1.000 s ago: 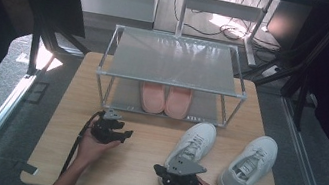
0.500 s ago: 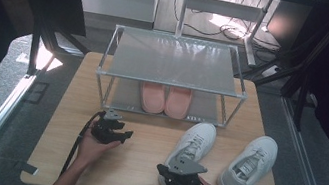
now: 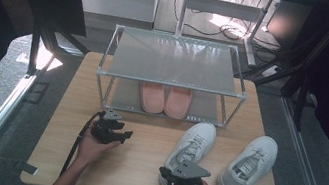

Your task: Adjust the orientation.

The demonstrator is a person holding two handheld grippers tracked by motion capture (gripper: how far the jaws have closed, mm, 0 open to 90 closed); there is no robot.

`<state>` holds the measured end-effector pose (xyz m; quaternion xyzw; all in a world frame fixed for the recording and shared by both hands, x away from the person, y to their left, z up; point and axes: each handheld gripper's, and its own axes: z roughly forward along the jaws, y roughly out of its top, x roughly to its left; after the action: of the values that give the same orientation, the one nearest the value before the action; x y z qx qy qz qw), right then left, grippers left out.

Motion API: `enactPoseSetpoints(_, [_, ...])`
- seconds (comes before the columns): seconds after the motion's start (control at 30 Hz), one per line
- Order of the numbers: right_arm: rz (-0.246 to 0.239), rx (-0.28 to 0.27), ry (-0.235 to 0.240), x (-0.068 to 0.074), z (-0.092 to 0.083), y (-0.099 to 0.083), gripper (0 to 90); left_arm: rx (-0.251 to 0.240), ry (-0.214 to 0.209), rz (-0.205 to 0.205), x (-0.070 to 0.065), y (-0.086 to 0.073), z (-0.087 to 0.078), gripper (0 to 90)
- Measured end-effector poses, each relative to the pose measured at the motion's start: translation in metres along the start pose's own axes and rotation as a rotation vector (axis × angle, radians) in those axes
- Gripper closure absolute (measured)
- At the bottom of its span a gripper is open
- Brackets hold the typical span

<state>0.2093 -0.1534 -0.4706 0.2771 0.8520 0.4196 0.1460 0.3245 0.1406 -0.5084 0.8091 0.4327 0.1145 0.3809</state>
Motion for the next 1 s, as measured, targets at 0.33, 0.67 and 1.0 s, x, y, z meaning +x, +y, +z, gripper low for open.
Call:
enactPoseSetpoints(0.33, [0.029,0.008,-0.035,-0.006,-0.018,-0.012,90.0,-0.003,-0.005,0.005,-0.002,0.001,-0.001,49.7])
enactPoseSetpoints(0.67, [0.068,0.004,-0.077,-0.013,-0.035,-0.026,90.0,0.012,-0.013,0.009,-0.004,0.0,0.003,49.7])
enactPoseSetpoints(1.0, [0.094,0.002,-0.096,-0.019,-0.047,-0.034,90.0,0.021,-0.016,0.012,-0.004,0.0,0.005,49.6])
